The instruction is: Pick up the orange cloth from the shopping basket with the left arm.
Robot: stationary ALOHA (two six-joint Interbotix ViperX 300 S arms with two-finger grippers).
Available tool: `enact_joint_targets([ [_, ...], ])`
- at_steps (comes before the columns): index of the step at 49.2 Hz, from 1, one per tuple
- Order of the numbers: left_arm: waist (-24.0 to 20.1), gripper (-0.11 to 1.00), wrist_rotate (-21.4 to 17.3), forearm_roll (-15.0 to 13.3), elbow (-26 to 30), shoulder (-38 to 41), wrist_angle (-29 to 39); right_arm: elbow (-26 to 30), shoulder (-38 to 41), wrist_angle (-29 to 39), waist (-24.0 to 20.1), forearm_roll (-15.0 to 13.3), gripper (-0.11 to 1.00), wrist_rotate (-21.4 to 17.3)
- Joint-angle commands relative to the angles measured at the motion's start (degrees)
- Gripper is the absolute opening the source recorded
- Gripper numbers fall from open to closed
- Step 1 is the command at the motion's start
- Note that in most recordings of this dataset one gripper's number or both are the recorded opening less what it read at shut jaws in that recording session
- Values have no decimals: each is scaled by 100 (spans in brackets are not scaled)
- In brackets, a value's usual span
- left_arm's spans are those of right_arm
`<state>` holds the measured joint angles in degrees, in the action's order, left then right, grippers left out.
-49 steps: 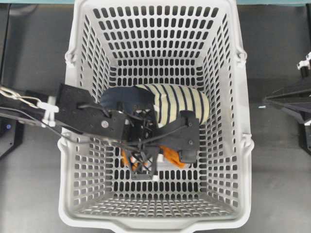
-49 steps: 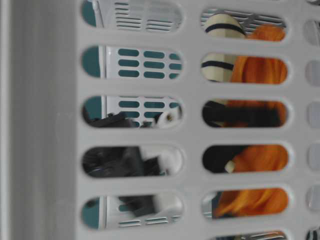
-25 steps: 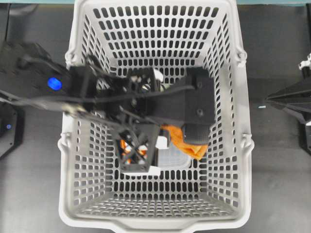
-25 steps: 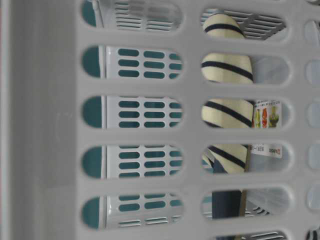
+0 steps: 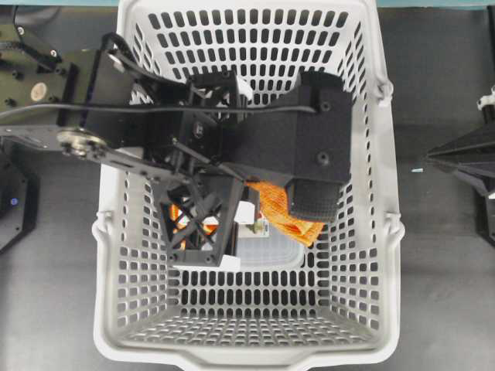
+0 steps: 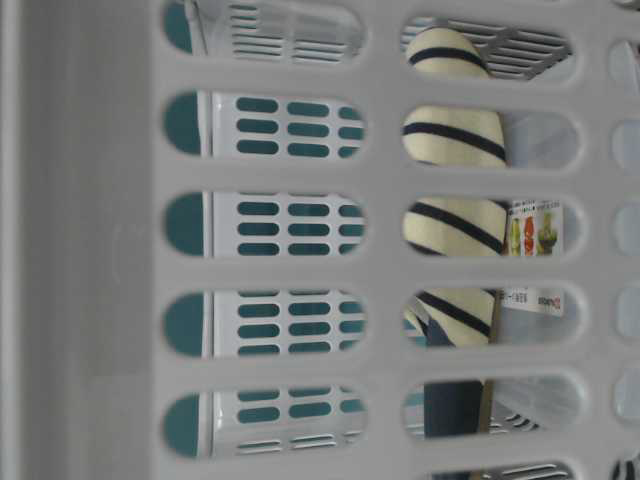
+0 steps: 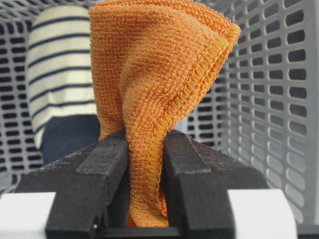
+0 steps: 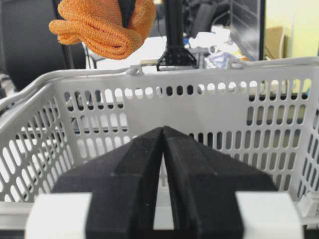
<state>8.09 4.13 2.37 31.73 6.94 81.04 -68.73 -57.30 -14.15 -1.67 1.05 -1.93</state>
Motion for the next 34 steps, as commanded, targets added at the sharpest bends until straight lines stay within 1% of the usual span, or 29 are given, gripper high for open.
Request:
enact_joint_targets([
  [1, -26, 15, 0, 26, 141, -114, -18, 44, 26, -26, 18, 9, 0, 0],
  [34, -35, 15, 18, 26, 141, -62, -18, 44, 26, -26, 18, 18, 0, 0],
])
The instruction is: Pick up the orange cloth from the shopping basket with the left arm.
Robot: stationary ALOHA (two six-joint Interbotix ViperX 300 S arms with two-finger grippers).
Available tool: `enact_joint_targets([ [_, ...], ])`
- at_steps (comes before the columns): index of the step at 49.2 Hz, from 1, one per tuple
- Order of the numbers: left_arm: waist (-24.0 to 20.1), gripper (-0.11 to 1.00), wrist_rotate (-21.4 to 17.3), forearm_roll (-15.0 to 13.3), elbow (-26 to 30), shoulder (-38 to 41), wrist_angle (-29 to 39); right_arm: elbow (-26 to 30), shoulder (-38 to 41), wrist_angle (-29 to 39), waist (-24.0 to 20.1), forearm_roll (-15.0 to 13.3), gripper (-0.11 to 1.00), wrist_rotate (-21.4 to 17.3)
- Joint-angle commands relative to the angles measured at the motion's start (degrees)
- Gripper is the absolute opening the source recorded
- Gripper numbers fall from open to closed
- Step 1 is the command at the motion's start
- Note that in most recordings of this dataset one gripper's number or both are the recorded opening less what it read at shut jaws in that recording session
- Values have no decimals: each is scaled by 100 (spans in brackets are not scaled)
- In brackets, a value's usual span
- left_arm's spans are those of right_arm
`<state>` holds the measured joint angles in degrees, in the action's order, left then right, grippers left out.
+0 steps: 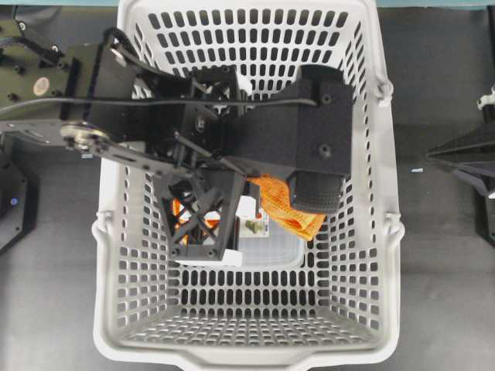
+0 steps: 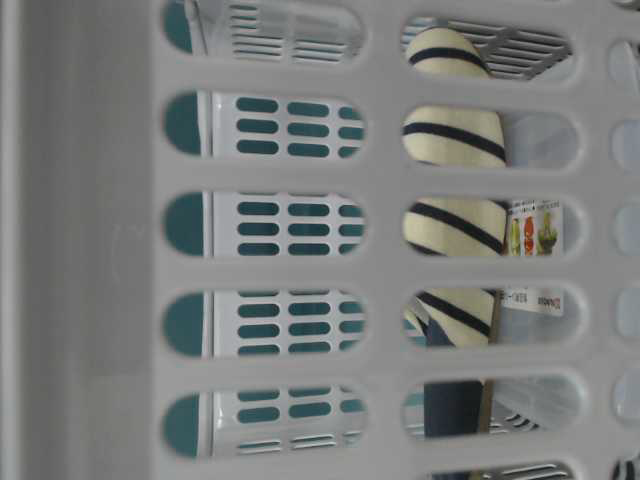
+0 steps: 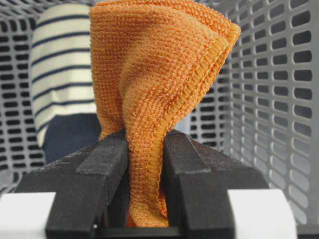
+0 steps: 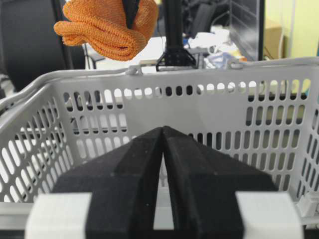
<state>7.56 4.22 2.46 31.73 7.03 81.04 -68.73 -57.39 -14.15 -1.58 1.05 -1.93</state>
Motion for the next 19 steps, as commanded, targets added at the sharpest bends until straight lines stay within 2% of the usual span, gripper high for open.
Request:
enact_joint_targets([
  [1, 18, 15, 9, 9, 141, -70, -18, 44, 35, -26, 9, 18, 0, 0],
  [19, 18, 15, 9, 9, 141, -44, -9, 44, 35, -26, 9, 18, 0, 0],
])
